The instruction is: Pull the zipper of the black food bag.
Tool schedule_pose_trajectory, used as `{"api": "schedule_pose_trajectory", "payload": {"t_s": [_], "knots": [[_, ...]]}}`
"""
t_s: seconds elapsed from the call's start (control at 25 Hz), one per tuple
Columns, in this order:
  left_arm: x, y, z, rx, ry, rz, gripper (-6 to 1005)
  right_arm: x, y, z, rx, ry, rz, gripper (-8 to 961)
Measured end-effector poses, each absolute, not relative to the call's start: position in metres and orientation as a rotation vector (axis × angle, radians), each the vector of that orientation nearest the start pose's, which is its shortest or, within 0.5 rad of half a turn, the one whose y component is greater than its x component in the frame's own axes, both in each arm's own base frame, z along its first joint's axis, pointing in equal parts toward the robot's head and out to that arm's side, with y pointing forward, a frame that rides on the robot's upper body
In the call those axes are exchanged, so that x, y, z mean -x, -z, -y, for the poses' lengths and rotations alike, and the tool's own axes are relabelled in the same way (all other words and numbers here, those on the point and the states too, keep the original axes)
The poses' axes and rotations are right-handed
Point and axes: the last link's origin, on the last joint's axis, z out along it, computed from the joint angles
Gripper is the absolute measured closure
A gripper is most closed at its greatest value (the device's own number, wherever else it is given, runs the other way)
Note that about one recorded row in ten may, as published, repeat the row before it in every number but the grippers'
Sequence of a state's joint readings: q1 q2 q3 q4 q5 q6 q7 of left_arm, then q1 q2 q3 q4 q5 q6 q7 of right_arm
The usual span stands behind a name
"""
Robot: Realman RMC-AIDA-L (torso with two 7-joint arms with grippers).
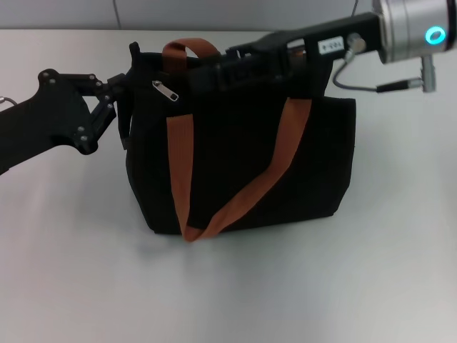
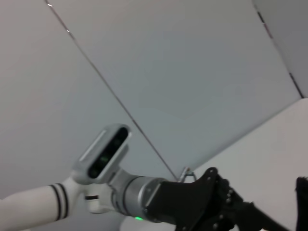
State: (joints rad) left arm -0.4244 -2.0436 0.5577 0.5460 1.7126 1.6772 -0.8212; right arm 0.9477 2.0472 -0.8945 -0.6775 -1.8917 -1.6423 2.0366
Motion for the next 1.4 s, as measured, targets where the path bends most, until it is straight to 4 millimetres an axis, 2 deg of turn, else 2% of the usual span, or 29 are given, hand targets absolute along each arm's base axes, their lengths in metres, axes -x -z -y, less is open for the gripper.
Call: {"api": "schedule_pose_trajectory", "payload": {"t_s": [0.12, 0.4, 0.64, 1.4], "knots": [[0.281, -0.04, -0.309, 2.365, 0.92, 0.076, 956, -0.082, 0.011, -0.396, 3.08, -0.683, -0.901, 213], [0.28, -0.039, -0.311, 2.364, 0.919, 0.078, 952, -0.071, 0.02, -0.402, 3.066, -0.597, -0.928, 370], [0.279, -0.04, -0.313, 2.357, 0.924, 0.077, 948, -0.056, 0.035, -0.402, 3.084, -0.442, -0.962, 489], [0.278, -0.038, -0.312, 2.356, 0.933, 0.078, 935, -0.045, 0.051, -0.401, 3.092, -0.35, -0.909, 559]]}}
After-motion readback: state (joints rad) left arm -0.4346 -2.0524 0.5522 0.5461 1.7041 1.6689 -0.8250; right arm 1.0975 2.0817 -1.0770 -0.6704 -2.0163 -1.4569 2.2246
